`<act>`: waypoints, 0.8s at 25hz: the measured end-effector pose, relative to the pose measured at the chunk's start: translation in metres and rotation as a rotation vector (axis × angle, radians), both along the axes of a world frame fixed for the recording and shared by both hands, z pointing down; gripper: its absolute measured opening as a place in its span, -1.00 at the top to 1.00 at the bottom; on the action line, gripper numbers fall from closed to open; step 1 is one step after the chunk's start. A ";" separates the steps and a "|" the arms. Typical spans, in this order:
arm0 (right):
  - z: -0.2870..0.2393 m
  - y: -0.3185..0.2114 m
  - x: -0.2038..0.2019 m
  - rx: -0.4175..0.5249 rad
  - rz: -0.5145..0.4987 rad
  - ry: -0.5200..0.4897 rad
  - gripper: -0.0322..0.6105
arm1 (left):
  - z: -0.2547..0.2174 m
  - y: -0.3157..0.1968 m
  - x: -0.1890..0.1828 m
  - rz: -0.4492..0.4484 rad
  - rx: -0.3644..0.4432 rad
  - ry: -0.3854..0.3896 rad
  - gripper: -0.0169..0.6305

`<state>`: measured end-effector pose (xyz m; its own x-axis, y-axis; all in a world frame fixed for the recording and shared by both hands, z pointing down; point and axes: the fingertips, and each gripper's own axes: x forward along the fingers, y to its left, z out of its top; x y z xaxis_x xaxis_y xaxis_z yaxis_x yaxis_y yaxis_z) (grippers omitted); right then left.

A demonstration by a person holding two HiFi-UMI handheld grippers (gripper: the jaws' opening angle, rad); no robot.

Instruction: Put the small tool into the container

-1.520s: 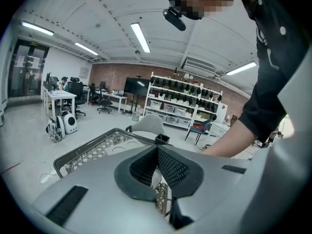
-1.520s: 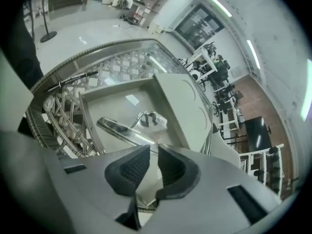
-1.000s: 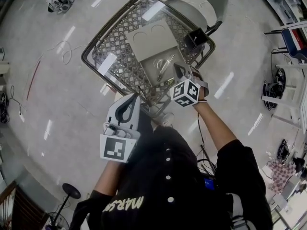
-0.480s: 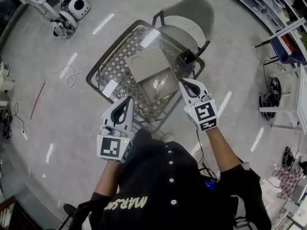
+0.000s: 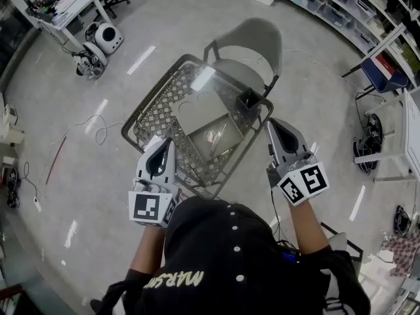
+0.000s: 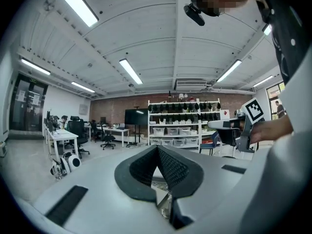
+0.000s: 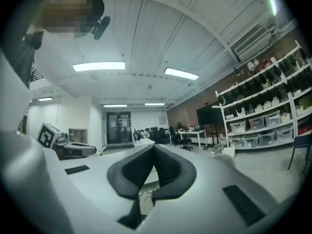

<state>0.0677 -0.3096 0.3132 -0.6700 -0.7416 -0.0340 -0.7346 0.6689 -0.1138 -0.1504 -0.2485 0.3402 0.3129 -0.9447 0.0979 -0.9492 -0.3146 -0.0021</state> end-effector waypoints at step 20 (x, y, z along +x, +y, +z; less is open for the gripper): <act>-0.019 0.006 0.058 0.082 0.163 -0.031 0.86 | -0.027 0.005 -0.005 -0.047 0.069 -0.061 0.89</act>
<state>0.1260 -0.3040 0.2946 -0.5391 -0.8340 -0.1176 -0.8308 0.5495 -0.0882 -0.1550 -0.2436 0.3134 0.2636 -0.9634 0.0497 -0.9604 -0.2669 -0.0803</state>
